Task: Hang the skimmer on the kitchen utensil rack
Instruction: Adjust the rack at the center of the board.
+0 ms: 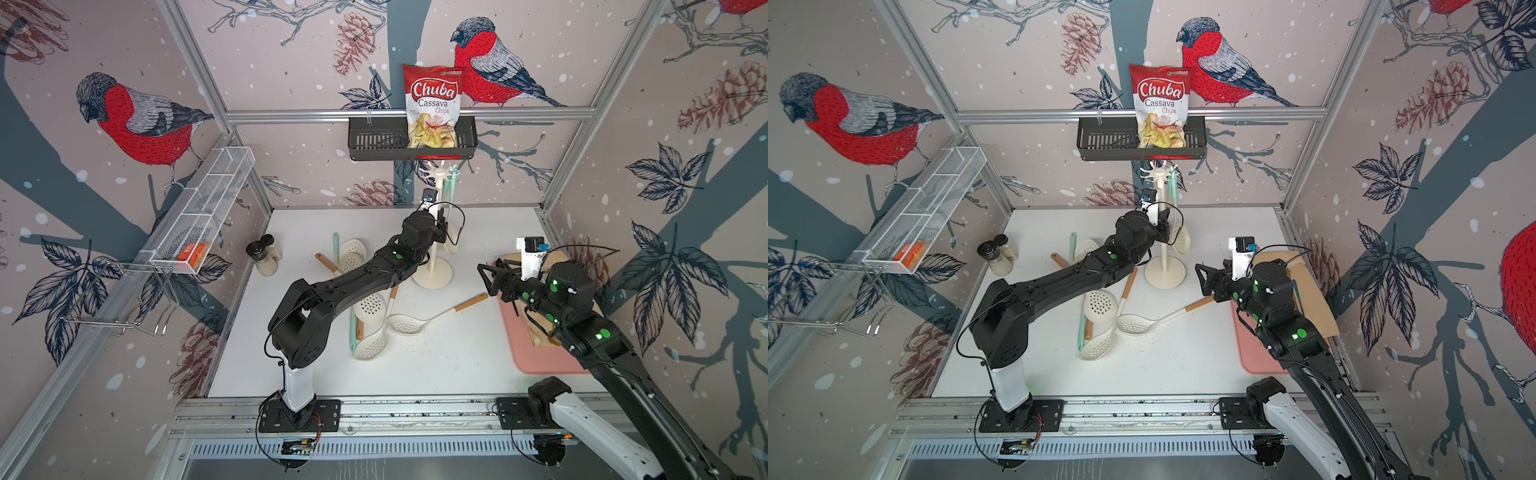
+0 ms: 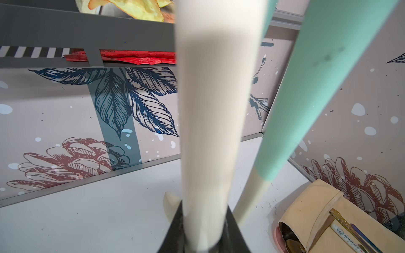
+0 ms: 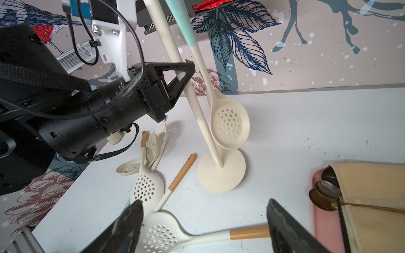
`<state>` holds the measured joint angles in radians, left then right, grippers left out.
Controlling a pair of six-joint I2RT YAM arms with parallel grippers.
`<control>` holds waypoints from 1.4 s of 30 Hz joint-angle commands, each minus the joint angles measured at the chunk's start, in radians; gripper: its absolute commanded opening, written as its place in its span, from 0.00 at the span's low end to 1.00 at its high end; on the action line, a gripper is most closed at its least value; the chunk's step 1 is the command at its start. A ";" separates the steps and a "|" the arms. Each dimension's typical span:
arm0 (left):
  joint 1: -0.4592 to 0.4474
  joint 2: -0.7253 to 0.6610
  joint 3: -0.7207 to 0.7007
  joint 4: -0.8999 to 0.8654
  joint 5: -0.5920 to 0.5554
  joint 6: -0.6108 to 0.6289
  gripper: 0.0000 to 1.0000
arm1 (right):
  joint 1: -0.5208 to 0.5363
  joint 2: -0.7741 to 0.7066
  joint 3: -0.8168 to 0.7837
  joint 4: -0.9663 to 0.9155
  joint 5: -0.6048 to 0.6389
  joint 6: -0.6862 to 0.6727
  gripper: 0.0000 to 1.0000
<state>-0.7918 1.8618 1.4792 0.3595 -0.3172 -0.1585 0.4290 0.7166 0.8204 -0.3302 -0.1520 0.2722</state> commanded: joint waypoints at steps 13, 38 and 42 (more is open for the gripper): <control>0.019 -0.030 -0.120 0.224 -0.217 0.042 0.00 | -0.001 -0.006 -0.014 0.039 -0.002 0.031 0.87; 0.032 -0.370 -0.438 0.076 -0.150 -0.085 0.96 | 0.143 0.000 -0.148 0.167 0.152 0.149 0.91; 0.043 -0.525 -0.559 -0.072 -0.180 -0.148 0.93 | 0.363 0.060 -0.160 0.198 0.363 0.160 0.92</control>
<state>-0.7578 1.4021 0.9710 0.4122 -0.4751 -0.2451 0.7017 0.7464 0.6685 -0.1978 0.0235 0.4026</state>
